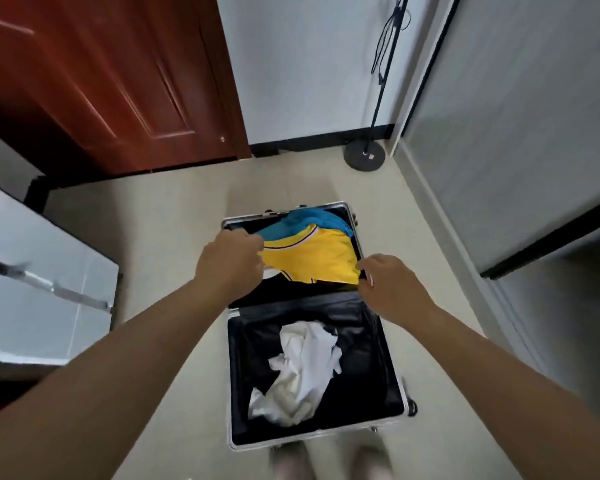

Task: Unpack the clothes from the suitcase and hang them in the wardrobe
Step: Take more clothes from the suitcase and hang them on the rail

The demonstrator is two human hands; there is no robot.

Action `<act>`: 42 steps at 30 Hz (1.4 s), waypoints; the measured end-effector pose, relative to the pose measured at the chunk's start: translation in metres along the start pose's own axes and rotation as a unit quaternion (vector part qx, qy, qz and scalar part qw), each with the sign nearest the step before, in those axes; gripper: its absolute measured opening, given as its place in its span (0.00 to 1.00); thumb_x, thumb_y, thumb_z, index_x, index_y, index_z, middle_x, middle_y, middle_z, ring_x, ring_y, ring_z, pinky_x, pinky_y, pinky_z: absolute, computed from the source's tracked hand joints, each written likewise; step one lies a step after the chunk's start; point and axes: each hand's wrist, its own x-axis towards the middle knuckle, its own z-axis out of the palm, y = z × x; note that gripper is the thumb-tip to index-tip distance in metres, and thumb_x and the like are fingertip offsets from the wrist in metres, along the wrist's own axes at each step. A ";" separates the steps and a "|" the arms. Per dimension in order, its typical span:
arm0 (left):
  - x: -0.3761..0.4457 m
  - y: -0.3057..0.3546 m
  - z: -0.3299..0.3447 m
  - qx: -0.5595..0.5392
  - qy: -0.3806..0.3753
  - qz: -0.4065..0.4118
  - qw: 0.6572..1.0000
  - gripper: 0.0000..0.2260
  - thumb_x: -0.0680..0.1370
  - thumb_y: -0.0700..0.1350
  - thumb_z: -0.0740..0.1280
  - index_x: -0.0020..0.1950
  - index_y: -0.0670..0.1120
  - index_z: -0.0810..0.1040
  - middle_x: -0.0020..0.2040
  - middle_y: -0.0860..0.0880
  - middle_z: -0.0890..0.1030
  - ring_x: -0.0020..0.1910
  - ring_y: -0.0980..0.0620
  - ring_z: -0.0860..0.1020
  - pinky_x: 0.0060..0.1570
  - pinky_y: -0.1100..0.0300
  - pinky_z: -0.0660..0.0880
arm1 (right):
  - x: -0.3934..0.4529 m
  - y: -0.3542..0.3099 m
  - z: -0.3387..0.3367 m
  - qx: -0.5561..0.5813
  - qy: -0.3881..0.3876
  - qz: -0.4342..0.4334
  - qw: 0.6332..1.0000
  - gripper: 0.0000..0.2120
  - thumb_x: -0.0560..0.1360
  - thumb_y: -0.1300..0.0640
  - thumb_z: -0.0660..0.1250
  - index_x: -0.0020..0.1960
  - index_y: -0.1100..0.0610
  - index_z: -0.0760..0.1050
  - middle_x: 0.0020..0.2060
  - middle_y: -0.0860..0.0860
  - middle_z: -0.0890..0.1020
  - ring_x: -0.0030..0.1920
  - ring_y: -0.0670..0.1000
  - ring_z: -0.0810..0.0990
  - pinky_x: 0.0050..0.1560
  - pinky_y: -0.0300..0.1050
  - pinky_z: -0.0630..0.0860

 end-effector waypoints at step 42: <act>0.033 -0.041 0.466 -0.456 -0.253 -0.311 0.794 0.19 0.80 0.48 0.59 0.70 0.45 0.66 0.64 0.42 0.73 0.62 0.42 0.73 0.63 0.45 0.70 | 0.036 0.133 0.418 0.440 -0.093 0.376 0.810 0.15 0.80 0.58 0.54 0.52 0.70 0.73 0.47 0.60 0.77 0.53 0.62 0.76 0.59 0.58 0.72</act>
